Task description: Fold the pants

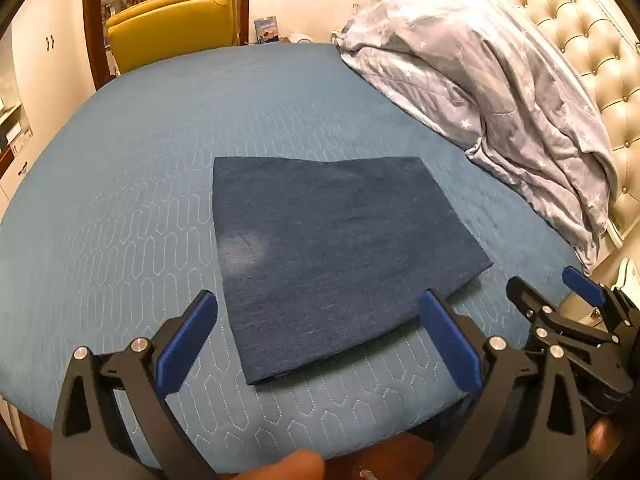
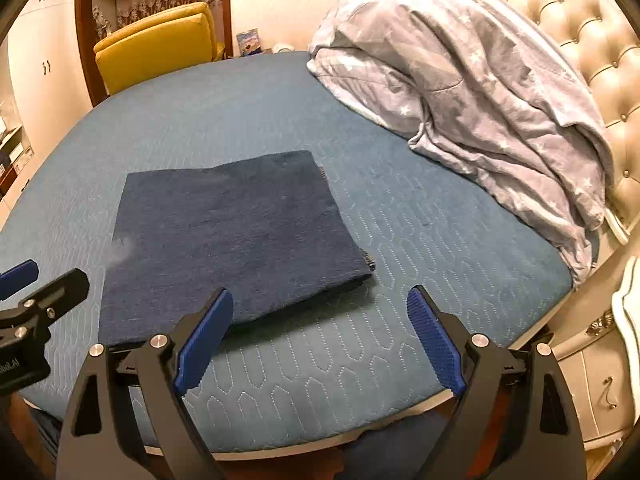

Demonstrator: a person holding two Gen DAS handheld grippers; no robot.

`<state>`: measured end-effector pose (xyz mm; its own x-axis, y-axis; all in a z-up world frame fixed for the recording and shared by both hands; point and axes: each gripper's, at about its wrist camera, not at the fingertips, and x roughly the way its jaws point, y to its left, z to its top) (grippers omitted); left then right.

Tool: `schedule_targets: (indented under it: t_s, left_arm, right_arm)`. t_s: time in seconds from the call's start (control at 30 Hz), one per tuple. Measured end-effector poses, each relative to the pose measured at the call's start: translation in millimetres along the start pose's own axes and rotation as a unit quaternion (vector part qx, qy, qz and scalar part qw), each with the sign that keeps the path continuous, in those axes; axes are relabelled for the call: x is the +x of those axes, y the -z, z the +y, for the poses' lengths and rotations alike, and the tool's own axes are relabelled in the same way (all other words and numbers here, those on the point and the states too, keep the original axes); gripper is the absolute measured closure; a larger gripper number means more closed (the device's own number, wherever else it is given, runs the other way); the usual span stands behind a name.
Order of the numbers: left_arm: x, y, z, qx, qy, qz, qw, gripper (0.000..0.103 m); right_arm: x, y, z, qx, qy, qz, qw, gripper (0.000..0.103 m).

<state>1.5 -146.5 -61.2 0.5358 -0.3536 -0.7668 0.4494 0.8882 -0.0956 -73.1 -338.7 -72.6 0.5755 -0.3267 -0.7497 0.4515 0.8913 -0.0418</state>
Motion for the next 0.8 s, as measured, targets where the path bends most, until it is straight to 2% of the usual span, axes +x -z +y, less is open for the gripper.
schedule_targets:
  t_s: [0.8]
  left_arm:
    - [-4.1,-3.1,-13.9,0.012,0.002,-0.001,0.9999,0.002]
  right_arm:
    - [-7.8,0.6,-7.5,0.002,-0.007,-0.005,1.0,0.018]
